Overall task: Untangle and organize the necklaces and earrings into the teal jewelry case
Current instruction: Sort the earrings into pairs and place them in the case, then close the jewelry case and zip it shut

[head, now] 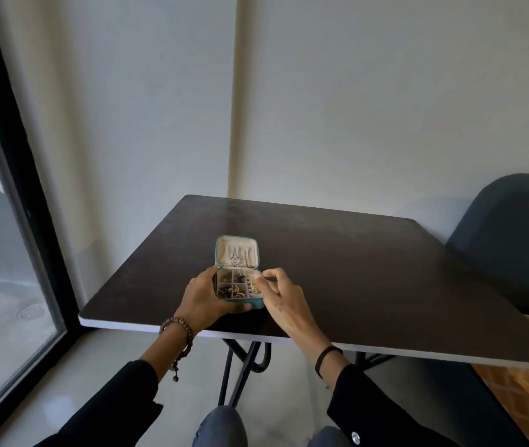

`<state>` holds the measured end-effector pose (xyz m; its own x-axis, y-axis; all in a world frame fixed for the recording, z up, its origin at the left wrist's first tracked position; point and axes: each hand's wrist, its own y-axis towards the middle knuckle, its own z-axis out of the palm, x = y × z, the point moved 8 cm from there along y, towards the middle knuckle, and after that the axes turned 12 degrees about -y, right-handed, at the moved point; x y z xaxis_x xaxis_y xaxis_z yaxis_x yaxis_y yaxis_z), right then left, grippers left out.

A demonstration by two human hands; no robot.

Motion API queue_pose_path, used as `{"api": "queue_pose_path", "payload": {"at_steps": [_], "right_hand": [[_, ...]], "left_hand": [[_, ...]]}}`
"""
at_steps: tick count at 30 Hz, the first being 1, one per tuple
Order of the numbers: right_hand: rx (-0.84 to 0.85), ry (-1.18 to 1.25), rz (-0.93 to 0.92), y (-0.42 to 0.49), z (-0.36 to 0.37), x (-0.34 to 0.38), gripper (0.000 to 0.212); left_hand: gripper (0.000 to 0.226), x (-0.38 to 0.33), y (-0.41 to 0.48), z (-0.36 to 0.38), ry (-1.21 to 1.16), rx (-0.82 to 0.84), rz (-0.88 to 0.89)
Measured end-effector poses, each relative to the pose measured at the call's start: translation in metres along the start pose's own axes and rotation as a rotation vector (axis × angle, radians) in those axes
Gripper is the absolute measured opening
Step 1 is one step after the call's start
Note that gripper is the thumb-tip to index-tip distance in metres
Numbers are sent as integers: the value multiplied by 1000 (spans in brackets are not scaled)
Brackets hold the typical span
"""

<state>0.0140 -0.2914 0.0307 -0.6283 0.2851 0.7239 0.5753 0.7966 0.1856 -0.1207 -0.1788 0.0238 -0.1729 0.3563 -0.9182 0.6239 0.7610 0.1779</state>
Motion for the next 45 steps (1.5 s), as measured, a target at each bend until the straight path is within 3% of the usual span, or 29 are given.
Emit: {"api": "queue_pose_path", "payload": {"at_steps": [10,16,20,26,30,32,36,40,45], "right_hand": [[-167,-60,122,-15,-88,-85,34],[-199,-28,172,-18,-96,-114,29],[-156,48,230,-2,-98,-123,43],[-123,152,326,37,-97,-145,64],[-87,270,346,64,-89,-153,75],[-85,321,358,71,-88,-154,71],[-132,499,368,68,-94,-143,55],[-208,695,351,65,-100,-142,66],[-257,812,351,64,-100,-142,66]], "left_hand": [[88,-44,17,118,-39,174,64],[96,-37,27,138,40,208,83],[109,-31,38,133,157,275,106],[116,-20,47,134,142,349,67],[114,-20,51,135,152,357,97],[114,-22,52,137,147,375,91],[132,-20,55,138,99,413,37],[149,-21,55,137,79,400,0],[149,-22,53,136,82,398,-13]]}}
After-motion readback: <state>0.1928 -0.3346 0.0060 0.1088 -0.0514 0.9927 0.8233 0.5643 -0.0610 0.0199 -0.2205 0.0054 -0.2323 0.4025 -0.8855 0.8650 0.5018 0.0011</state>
